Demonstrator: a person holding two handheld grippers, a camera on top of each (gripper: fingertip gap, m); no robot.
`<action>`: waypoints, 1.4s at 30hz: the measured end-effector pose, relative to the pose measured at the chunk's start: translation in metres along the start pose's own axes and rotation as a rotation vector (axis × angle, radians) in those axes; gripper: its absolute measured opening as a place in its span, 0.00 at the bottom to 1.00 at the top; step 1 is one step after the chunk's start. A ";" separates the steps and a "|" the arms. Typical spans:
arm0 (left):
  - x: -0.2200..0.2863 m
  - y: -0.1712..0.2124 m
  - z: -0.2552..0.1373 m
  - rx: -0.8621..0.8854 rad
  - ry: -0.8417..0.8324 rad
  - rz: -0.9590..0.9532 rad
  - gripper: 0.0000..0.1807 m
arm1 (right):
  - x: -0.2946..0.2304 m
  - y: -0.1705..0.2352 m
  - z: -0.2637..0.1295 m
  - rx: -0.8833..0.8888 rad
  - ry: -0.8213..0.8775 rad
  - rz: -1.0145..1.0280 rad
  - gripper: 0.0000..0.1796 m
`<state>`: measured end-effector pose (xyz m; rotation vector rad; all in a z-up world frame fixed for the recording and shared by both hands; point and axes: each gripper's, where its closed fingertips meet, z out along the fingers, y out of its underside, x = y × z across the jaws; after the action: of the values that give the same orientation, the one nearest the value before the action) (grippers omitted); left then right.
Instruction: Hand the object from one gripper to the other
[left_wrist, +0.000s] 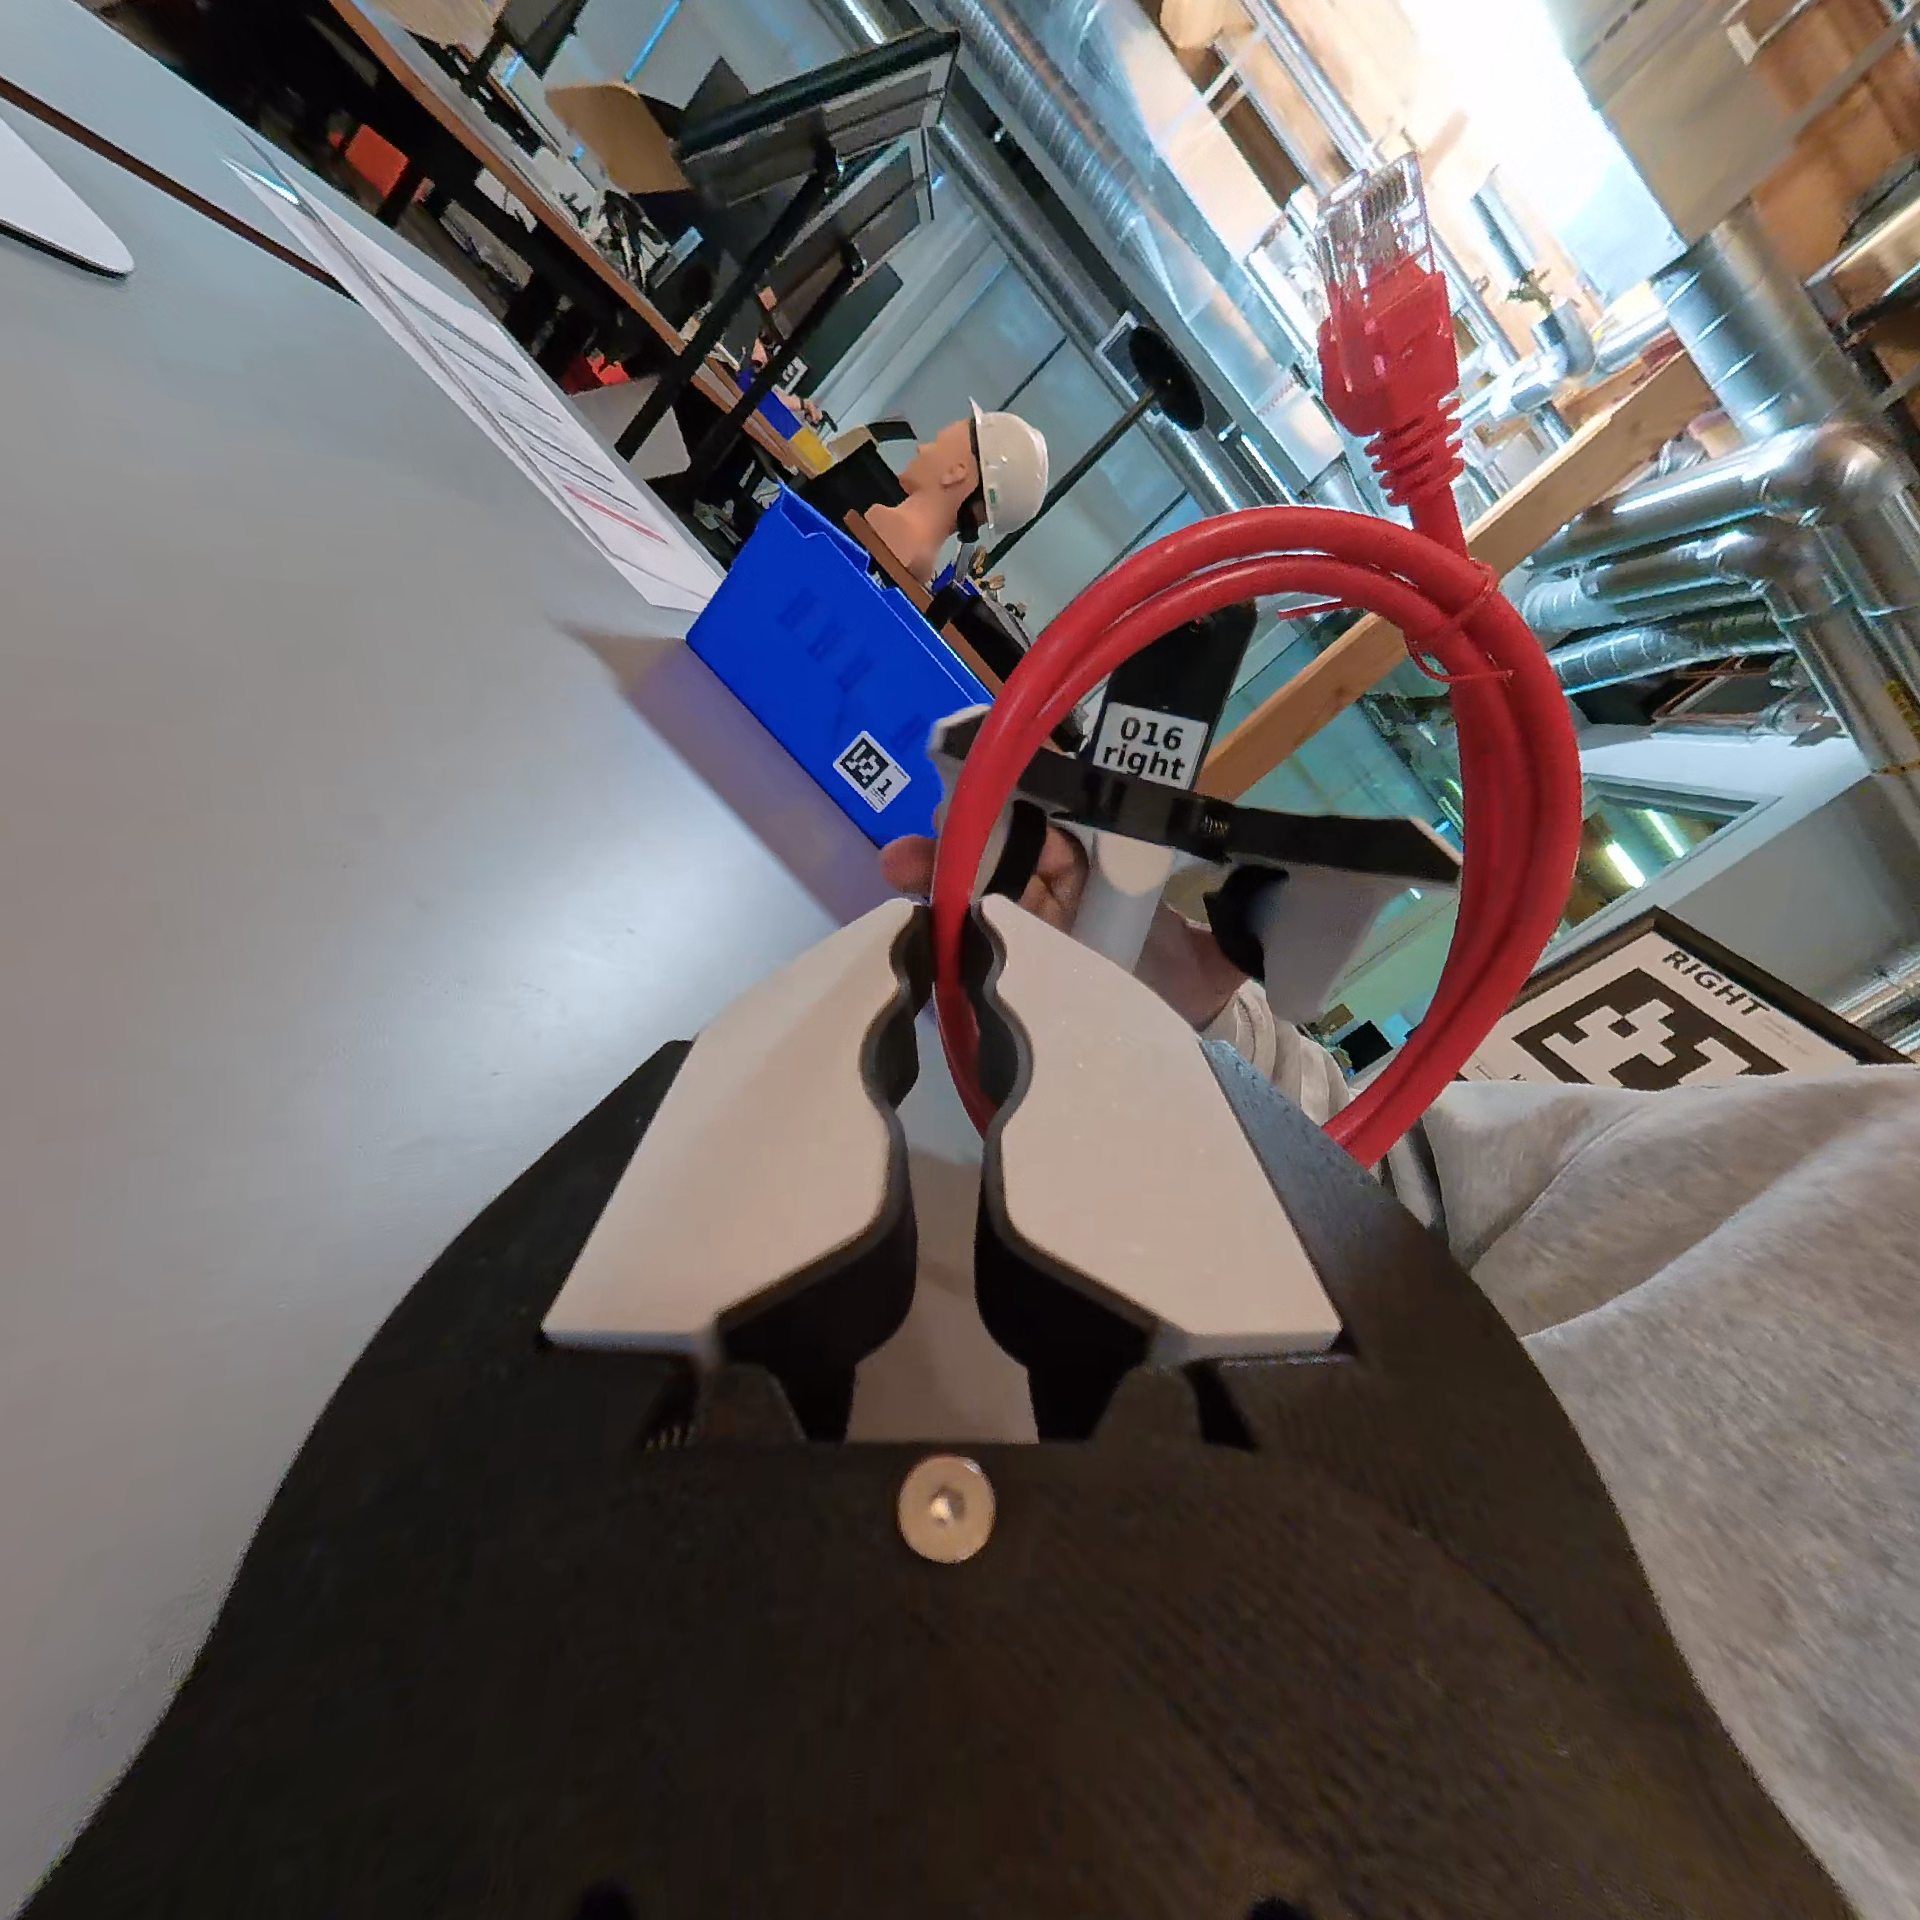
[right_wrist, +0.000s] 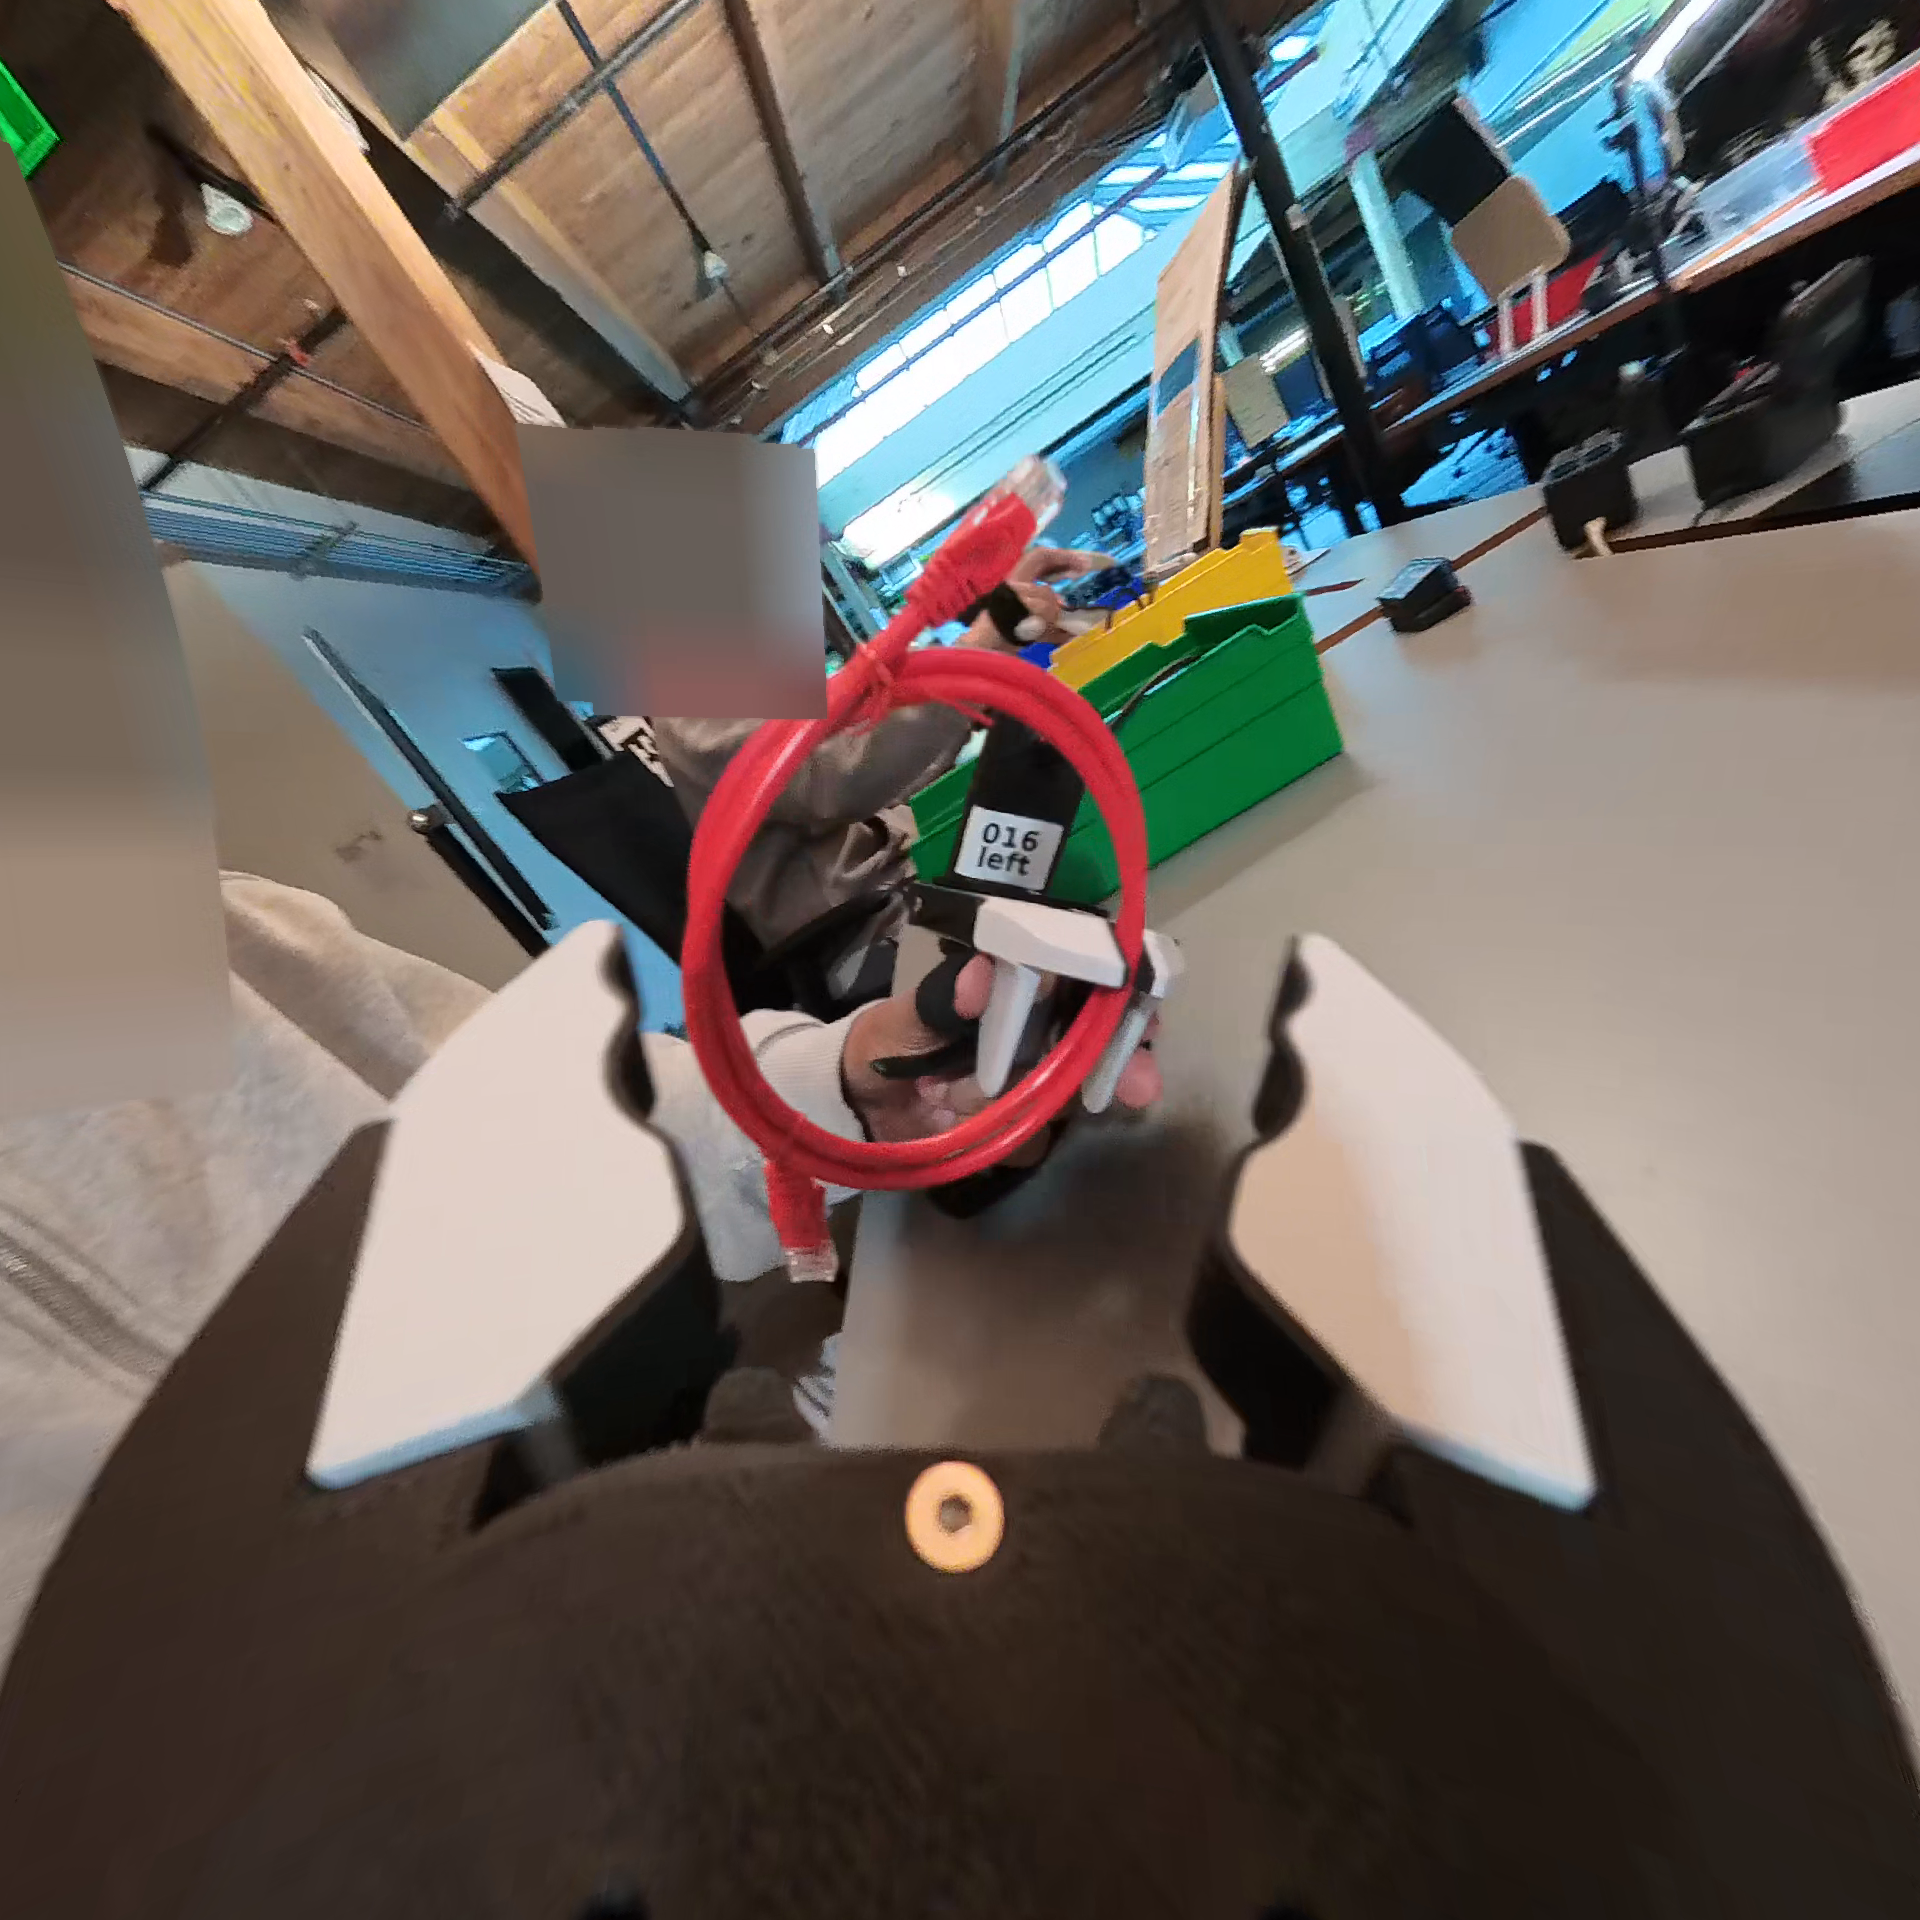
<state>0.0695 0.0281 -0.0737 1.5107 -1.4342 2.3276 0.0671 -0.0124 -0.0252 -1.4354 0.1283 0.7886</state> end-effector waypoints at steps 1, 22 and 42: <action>0.000 0.000 0.000 -0.002 -0.001 0.000 0.03 | 0.001 0.005 0.004 -0.007 0.014 -0.024 0.72; 0.019 0.036 0.024 -0.148 0.059 0.018 0.03 | -0.035 0.035 0.026 -0.120 -0.106 -0.159 0.73; 0.038 0.059 0.030 -0.285 0.170 0.005 0.04 | -0.051 0.048 0.028 -0.189 -0.216 -0.074 0.71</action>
<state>0.0439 -0.0433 -0.0824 1.2059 -1.6391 2.0835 -0.0077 -0.0103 -0.0335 -1.5125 -0.1680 0.9068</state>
